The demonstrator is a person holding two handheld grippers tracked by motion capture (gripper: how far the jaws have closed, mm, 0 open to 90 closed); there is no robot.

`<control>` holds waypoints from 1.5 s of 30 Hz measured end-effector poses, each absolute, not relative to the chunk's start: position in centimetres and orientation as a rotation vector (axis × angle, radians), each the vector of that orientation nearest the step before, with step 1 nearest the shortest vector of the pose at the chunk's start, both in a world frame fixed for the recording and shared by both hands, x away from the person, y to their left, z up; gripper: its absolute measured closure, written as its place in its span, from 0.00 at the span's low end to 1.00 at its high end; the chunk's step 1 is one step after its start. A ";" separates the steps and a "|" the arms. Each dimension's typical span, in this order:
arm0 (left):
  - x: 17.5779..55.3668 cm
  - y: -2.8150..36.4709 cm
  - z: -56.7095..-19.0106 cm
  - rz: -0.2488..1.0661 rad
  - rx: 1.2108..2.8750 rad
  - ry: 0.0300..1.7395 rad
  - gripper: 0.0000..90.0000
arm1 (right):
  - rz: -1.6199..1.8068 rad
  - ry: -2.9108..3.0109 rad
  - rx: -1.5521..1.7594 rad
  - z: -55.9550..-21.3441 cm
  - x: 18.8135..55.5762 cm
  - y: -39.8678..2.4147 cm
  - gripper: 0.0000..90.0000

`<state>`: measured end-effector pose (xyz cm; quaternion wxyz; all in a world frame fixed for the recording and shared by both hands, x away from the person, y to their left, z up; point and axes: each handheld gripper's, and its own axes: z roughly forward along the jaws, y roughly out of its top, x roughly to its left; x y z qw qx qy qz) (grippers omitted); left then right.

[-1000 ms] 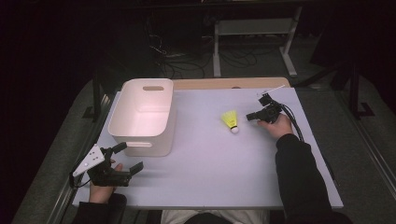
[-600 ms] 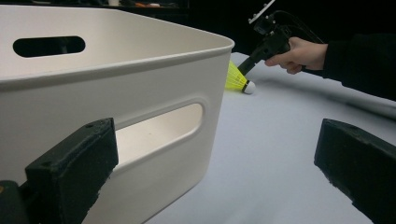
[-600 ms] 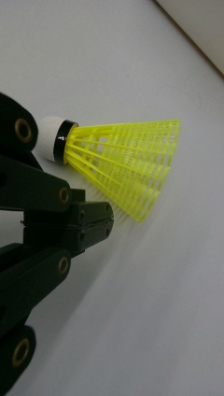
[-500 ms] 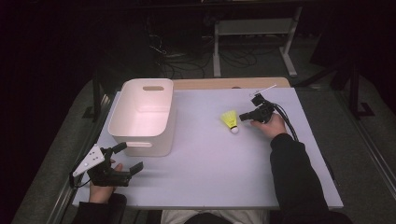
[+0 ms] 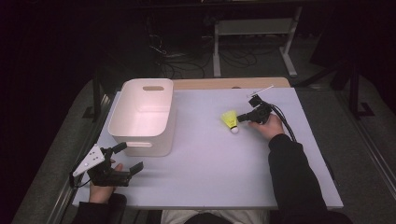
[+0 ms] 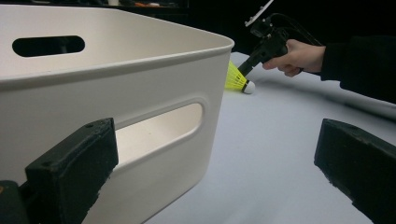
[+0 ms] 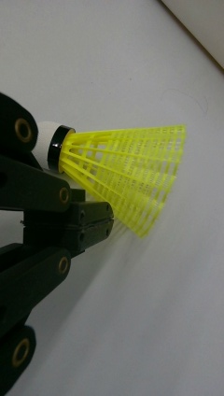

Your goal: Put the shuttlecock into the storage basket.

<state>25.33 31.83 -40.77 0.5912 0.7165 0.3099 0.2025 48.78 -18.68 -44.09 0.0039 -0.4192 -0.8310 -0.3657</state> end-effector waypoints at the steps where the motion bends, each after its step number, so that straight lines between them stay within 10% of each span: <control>1: 25.3 31.8 -40.8 0.471 1.667 0.721 0.00 | -1.149 -2.606 -1.308 -44.1 48.8 -18.6 0.99; 45: 25.3 31.8 -40.8 0.470 1.667 0.720 0.00 | -1.165 -2.697 -1.141 -41.6 47.9 -16.0 0.98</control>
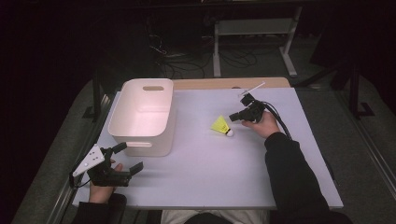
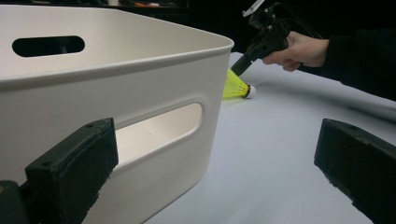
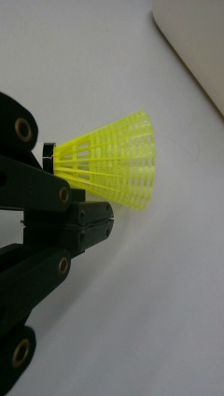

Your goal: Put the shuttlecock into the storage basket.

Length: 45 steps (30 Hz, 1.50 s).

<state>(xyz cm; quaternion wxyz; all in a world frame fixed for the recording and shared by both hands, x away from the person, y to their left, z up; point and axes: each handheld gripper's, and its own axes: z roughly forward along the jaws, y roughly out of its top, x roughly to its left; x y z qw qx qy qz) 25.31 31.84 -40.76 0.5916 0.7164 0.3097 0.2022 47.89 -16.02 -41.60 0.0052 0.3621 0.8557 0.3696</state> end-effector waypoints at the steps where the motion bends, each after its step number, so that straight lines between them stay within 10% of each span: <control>1: 25.3 31.8 -40.8 0.471 1.666 0.721 0.00 | 1.159 2.677 1.127 -41.4 47.8 -16.1 0.98; 21: 25.3 31.8 -40.8 0.471 1.666 0.721 0.00 | 1.149 2.719 1.051 -38.8 46.5 -16.7 0.85; 36: 25.3 31.8 -40.8 0.472 1.666 0.723 0.00 | 1.169 2.765 1.011 -38.0 45.7 -16.2 0.30; 45: 25.3 31.8 -40.8 0.472 1.666 0.723 0.00 | 1.155 2.771 1.009 -38.2 45.7 -15.9 0.14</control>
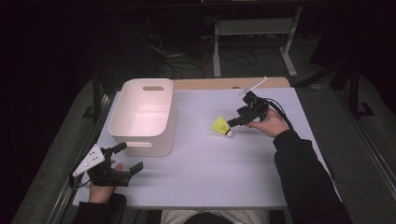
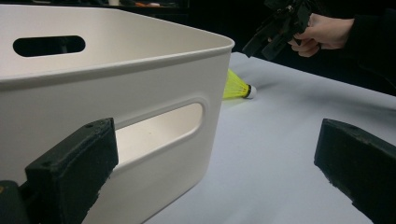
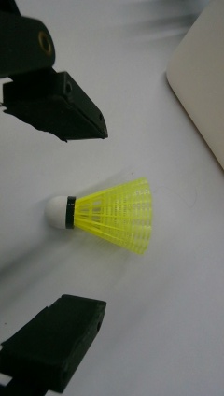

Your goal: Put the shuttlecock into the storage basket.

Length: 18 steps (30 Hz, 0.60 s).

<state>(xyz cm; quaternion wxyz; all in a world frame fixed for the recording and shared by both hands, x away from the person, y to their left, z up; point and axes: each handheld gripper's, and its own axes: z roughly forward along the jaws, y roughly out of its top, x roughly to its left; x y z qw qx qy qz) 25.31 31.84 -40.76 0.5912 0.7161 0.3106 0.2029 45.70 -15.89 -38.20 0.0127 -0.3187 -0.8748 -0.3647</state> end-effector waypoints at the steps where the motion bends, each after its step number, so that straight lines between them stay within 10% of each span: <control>1: 25.3 31.8 -40.8 0.472 1.666 0.723 0.00 | -1.132 -2.723 -0.994 -38.2 45.7 -15.9 0.12; 18: 25.3 31.8 -40.8 0.472 1.666 0.722 0.00 | -1.043 -2.726 -0.970 -40.0 46.0 -14.7 0.00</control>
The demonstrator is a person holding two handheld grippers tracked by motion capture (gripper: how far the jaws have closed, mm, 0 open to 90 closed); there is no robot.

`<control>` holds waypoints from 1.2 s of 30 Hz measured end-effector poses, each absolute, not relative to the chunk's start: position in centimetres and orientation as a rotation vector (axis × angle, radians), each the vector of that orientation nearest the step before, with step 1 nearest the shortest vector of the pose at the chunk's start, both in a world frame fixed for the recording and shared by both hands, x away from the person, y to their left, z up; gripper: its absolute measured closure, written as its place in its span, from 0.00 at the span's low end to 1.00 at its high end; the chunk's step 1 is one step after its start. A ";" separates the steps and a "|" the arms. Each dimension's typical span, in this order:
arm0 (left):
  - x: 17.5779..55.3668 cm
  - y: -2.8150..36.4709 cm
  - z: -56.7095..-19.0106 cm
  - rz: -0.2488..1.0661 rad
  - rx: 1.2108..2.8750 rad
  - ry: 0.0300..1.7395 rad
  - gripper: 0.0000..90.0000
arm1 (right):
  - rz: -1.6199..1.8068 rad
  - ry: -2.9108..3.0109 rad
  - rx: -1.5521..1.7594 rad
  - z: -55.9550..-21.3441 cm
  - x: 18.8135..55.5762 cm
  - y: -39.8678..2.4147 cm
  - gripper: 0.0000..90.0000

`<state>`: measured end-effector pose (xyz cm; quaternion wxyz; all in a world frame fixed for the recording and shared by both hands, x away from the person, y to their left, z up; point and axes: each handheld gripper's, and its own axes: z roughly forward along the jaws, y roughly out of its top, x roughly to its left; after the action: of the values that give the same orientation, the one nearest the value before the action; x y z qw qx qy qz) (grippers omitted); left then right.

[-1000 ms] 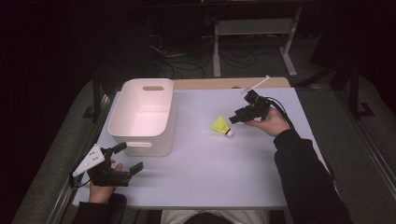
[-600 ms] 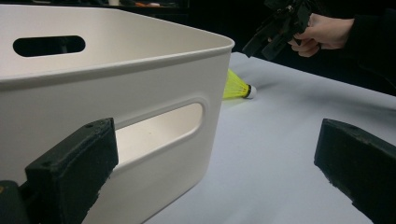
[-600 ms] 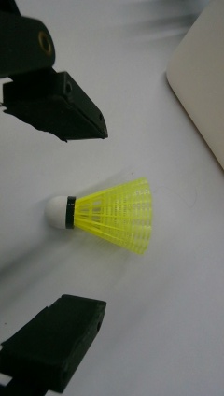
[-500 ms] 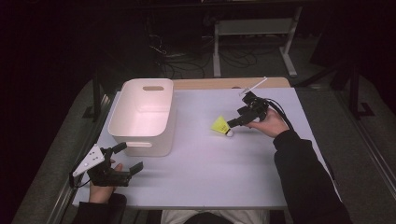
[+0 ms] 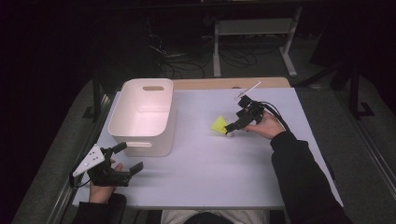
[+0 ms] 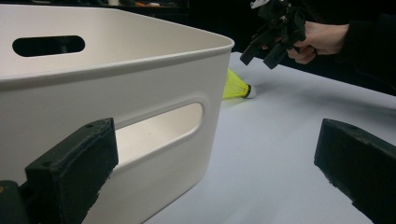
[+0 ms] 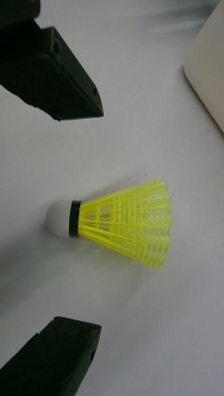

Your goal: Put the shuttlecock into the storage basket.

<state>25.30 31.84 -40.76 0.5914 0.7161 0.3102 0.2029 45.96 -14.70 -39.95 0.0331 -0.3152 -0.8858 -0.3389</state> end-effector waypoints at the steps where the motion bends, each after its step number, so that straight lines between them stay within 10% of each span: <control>1: 25.3 31.8 -40.8 0.472 1.666 0.721 0.00 | -1.039 -2.725 -0.969 -40.1 46.0 -14.6 0.00; 19: 25.3 31.8 -40.8 0.472 1.667 0.720 0.00 | -0.994 -2.720 -0.980 -42.1 46.2 -14.4 0.00; 36: 25.3 31.8 -40.8 0.471 1.668 0.720 0.00 | -1.006 -2.707 -0.959 -43.1 46.1 -14.9 0.30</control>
<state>25.30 31.84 -40.76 0.5911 0.7169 0.3095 0.2023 46.06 -14.94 -43.09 0.0492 -0.3146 -0.8886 -0.3301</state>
